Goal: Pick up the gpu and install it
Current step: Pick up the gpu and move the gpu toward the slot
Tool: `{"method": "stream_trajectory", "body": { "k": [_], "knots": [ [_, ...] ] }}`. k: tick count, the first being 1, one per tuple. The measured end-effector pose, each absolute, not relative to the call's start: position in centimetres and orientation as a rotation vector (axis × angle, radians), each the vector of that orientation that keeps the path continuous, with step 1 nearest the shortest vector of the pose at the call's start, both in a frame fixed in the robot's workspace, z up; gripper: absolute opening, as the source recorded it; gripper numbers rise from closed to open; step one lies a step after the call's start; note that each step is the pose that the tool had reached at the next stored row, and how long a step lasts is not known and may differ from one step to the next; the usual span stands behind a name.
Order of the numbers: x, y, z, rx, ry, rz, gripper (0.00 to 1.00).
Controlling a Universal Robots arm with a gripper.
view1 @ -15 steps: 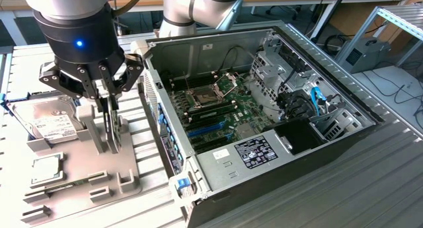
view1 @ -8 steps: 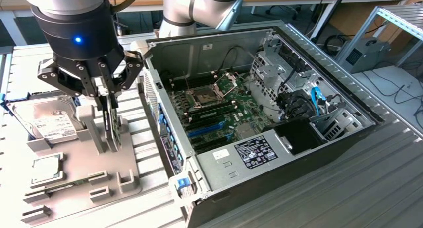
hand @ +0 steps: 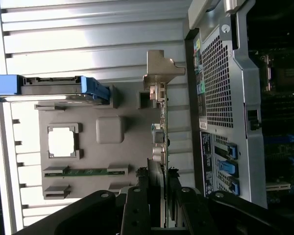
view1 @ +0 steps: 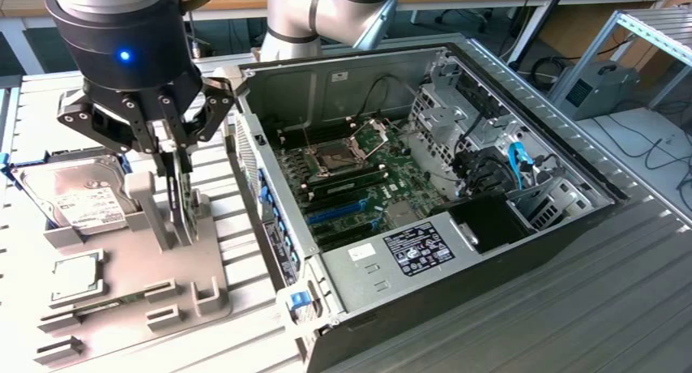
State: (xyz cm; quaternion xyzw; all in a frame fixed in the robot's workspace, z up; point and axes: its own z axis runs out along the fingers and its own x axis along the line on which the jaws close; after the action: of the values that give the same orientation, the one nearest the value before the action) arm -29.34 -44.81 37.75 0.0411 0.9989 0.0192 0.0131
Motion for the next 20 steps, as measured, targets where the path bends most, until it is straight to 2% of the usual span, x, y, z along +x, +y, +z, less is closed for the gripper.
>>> {"method": "stream_trajectory", "body": {
  "k": [20],
  "knots": [
    [-29.3,-44.8,39.9,0.128,3.112,0.060,0.27]
  ]
}}
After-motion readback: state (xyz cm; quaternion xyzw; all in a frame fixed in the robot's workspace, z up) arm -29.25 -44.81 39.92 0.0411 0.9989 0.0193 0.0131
